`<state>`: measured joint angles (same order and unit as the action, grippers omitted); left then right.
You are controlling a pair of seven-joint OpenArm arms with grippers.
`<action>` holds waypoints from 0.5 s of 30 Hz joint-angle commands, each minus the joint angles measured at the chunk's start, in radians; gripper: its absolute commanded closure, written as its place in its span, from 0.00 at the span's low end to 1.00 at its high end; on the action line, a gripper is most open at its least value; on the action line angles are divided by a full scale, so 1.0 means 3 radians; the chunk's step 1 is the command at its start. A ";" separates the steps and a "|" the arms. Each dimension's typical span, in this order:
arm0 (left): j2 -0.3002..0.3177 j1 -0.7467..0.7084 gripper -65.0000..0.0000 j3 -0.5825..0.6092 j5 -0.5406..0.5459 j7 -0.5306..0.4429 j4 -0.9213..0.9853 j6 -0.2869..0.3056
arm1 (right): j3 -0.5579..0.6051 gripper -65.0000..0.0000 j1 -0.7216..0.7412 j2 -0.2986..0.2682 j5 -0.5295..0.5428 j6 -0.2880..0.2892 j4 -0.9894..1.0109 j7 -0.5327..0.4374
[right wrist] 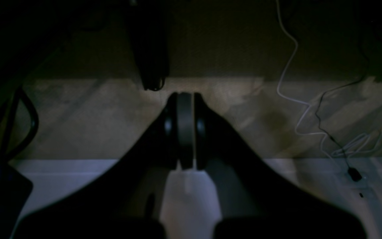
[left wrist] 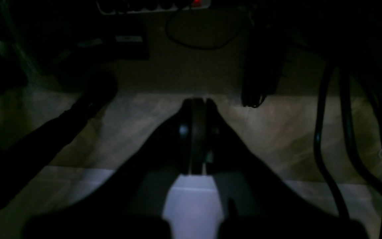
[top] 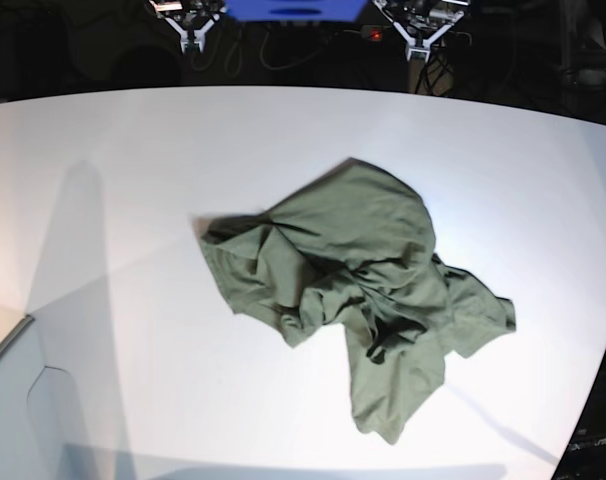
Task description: Layout the t-shirt on the table in an organized manner, then fold the t-shirt properly
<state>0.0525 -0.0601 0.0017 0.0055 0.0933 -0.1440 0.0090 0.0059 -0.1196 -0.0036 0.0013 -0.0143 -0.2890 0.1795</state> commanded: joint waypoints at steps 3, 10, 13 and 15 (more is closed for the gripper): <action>0.0007 -0.0002 1.00 0.0002 0.0005 -0.0001 -0.0008 -0.0022 | 0.0003 1.00 -0.0018 -0.0011 0.0008 0.0060 -0.0011 -0.0008; 0.0012 -0.0012 1.00 0.0002 0.0005 -0.0001 -0.0008 -0.0022 | 0.0003 1.00 -0.0039 -0.0011 0.0003 0.0060 -0.0016 -0.0013; 0.0017 -0.0078 1.00 0.0002 0.0005 -0.0007 -0.0014 -0.0022 | 0.0003 1.00 -0.0090 -0.0011 0.0003 0.0060 -0.0067 -0.0013; 0.0058 -0.0176 1.00 0.0002 0.0005 -0.0042 -0.0172 -0.0022 | 0.0003 1.00 -0.0289 -0.0011 0.0003 0.0060 -0.0379 -0.0013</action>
<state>0.0578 -0.1013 0.0021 0.0051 0.0856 -0.1917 0.0074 0.0063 -0.1951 -0.0036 -0.0006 -0.0135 -0.4030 0.1795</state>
